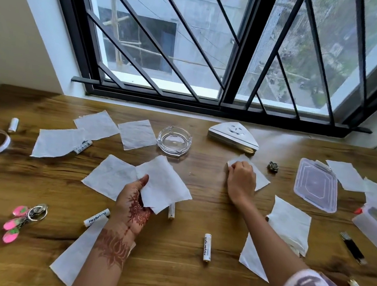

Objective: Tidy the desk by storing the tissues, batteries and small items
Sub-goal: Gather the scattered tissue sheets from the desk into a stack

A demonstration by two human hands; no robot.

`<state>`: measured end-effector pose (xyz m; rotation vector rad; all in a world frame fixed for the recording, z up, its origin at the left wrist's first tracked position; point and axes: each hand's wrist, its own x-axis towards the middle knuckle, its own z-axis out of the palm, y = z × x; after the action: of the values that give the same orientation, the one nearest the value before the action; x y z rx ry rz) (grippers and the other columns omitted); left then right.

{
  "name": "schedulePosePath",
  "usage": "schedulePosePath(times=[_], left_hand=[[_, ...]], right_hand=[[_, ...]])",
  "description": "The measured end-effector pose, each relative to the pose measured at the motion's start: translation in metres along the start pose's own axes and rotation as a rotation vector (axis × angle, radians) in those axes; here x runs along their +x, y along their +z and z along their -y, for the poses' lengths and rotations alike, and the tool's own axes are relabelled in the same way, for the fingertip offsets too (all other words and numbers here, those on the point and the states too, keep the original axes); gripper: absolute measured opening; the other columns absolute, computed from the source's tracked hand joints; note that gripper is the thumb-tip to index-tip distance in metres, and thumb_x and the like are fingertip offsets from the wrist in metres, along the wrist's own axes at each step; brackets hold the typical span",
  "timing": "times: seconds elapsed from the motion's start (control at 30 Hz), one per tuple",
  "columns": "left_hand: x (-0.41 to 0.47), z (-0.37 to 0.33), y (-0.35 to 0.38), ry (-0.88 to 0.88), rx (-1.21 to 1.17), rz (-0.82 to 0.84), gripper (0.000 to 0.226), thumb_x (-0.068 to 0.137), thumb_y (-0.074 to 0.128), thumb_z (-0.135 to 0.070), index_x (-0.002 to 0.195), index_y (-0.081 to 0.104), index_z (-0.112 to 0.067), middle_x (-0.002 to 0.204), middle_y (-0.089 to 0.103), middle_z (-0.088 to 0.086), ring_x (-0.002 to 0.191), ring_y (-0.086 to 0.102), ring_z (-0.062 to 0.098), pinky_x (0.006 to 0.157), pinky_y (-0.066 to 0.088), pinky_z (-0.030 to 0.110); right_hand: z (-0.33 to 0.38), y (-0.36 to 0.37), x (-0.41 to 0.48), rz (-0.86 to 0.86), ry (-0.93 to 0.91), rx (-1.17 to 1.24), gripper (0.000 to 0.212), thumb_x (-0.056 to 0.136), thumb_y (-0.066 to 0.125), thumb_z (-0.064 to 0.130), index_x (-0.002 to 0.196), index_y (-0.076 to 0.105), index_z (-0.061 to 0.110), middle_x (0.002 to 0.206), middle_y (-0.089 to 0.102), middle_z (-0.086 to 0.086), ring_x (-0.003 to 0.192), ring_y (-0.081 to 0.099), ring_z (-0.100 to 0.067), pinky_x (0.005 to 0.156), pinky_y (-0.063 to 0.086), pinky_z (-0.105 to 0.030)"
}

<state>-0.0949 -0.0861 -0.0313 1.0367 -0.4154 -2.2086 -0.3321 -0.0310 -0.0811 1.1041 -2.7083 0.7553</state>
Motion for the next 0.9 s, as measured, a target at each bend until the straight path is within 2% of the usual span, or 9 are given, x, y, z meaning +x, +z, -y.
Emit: schedulePosePath(times=[0.13,0.23,0.3,0.4,0.53,0.6,0.7,0.83,0.9], left_hand=[[0.003,-0.003,-0.005,-0.009,-0.008,-0.017,0.012,0.091,0.051,-0.011,0.096,0.062,-0.009,0.075,0.074,0.008,0.078,0.068,0.024,0.059,0.056,0.044],[0.004,-0.006,-0.006,-0.020,-0.006,-0.029,0.014,0.091,0.051,-0.011,0.100,0.061,-0.008,0.082,0.072,0.010,0.085,0.064,0.027,0.057,0.056,0.043],[0.005,-0.008,-0.007,-0.030,0.006,-0.031,0.014,0.092,0.049,-0.012,0.096,0.061,-0.007,0.072,0.073,0.009,0.075,0.068,0.026,0.054,0.057,0.040],[0.001,-0.010,-0.007,-0.055,-0.035,0.037,0.024,0.095,0.042,-0.016,0.091,0.061,-0.002,0.068,0.072,0.013,0.058,0.070,0.023,0.049,0.057,0.036],[-0.005,-0.014,-0.013,-0.060,-0.071,0.112,0.036,0.097,0.036,-0.029,0.098,0.061,-0.004,0.077,0.073,0.013,0.065,0.071,0.023,0.055,0.058,0.036],[-0.010,-0.017,-0.016,-0.088,-0.063,0.127,0.047,0.095,0.036,-0.043,0.103,0.061,-0.004,0.084,0.073,0.015,0.071,0.072,0.025,0.061,0.057,0.041],[-0.021,-0.022,-0.022,-0.108,-0.036,0.101,0.056,0.092,0.038,-0.052,0.096,0.060,-0.001,0.079,0.073,0.017,0.066,0.071,0.026,0.054,0.056,0.039],[-0.033,-0.025,-0.042,-0.123,-0.006,0.015,0.044,0.095,0.037,-0.036,0.091,0.059,0.001,0.066,0.071,0.015,0.053,0.068,0.022,0.048,0.054,0.028],[-0.039,-0.030,-0.053,-0.056,-0.061,-0.019,0.036,0.096,0.039,-0.028,0.092,0.058,0.002,0.065,0.070,0.016,0.051,0.067,0.023,0.046,0.054,0.029]], right_hand=[[0.025,-0.011,-0.017,0.008,-0.028,0.367,0.014,0.092,0.051,0.009,0.100,0.060,0.002,0.098,0.064,-0.015,0.091,0.059,-0.023,0.073,0.040,-0.024],[0.059,-0.021,-0.044,0.009,-0.238,0.549,0.015,0.090,0.055,0.007,0.103,0.062,0.003,0.100,0.069,-0.012,0.087,0.063,-0.014,0.072,0.047,-0.011],[0.079,-0.024,-0.064,0.059,-0.446,0.640,0.015,0.091,0.052,0.011,0.102,0.060,0.006,0.105,0.068,-0.013,0.096,0.065,-0.018,0.080,0.052,-0.015],[0.095,-0.023,-0.087,0.070,-0.773,0.573,0.015,0.093,0.048,0.019,0.098,0.057,0.009,0.109,0.068,-0.012,0.113,0.059,-0.022,0.097,0.047,-0.029],[0.099,-0.013,-0.103,0.133,-1.079,0.383,0.021,0.087,0.053,0.001,0.106,0.052,0.010,0.118,0.065,-0.008,0.123,0.051,-0.021,0.107,0.037,-0.034],[0.099,-0.011,-0.107,0.175,-1.157,0.340,0.021,0.091,0.044,0.004,0.110,0.053,0.008,0.121,0.063,-0.009,0.123,0.051,-0.022,0.108,0.036,-0.036],[0.105,-0.010,-0.113,0.236,-1.231,0.314,0.029,0.097,0.032,0.011,0.110,0.057,0.004,0.123,0.062,-0.011,0.123,0.051,-0.022,0.106,0.039,-0.038],[0.121,-0.012,-0.118,0.259,-1.258,0.343,0.028,0.093,0.045,0.016,0.116,0.054,0.003,0.128,0.057,-0.013,0.129,0.045,-0.023,0.109,0.035,-0.037],[0.129,-0.009,-0.115,0.204,-1.196,0.394,0.028,0.094,0.046,0.018,0.115,0.056,0.003,0.128,0.058,-0.013,0.130,0.043,-0.023,0.111,0.032,-0.036]])
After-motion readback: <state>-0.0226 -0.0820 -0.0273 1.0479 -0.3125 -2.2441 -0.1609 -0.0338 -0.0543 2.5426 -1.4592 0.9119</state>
